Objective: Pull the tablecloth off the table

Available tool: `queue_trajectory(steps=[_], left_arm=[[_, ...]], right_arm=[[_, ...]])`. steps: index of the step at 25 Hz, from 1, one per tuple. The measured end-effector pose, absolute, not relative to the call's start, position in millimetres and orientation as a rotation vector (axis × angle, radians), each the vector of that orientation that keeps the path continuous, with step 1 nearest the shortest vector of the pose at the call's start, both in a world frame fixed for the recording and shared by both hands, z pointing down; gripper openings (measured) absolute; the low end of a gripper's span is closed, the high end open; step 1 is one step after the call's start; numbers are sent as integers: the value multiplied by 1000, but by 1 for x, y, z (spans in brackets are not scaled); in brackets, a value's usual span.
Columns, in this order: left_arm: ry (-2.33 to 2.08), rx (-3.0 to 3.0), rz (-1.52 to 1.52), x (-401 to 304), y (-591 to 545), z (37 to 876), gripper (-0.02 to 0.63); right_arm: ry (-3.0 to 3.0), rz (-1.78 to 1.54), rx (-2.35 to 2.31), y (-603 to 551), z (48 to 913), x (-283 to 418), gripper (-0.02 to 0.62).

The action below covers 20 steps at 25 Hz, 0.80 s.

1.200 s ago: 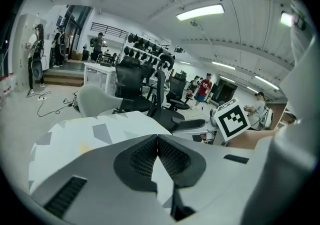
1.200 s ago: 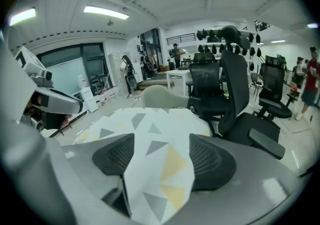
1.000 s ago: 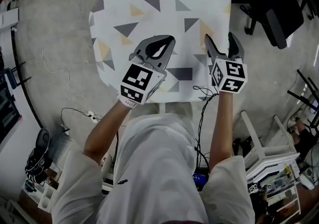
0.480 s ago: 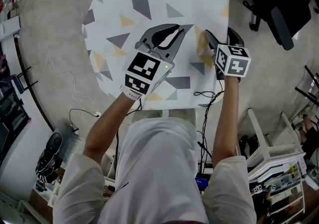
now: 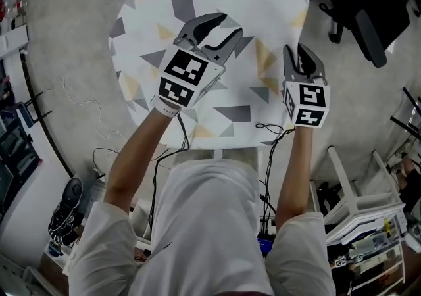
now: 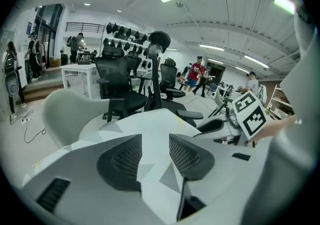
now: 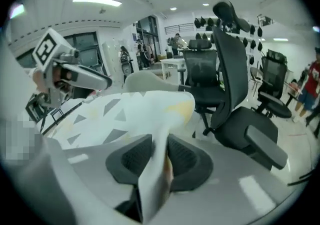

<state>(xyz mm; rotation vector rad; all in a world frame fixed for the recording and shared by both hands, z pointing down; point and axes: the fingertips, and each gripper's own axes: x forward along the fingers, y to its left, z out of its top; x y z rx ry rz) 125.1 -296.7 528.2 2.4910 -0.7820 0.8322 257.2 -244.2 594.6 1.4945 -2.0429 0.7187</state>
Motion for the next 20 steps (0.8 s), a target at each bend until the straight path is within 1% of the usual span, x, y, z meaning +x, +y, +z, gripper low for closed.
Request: queue_trajectory(steps=[3,7,12,14,16,20], left_arm=[[-759,2534,861,129,-317,523,176],[-749,2611,984,132,-345,530,253],[-653,2651,1144,135,-378,565,295],[-607,2688,1239,133,-390,577,320],[-555,2738,1346,126,-403,589,331],[-406,2679,1467,109,-418,617,418]], right_arm=[[-2132,581,1479,-235,568,248,93],[-2169,523,1447,-220,554,239,72],[-2176,486,1450,-219,544,231,64],[-2175,474,1442,-221,543,229,63],[-2175,467,1442,-223,544,228,63],[-2196,439,1424,-223,542,221,60]])
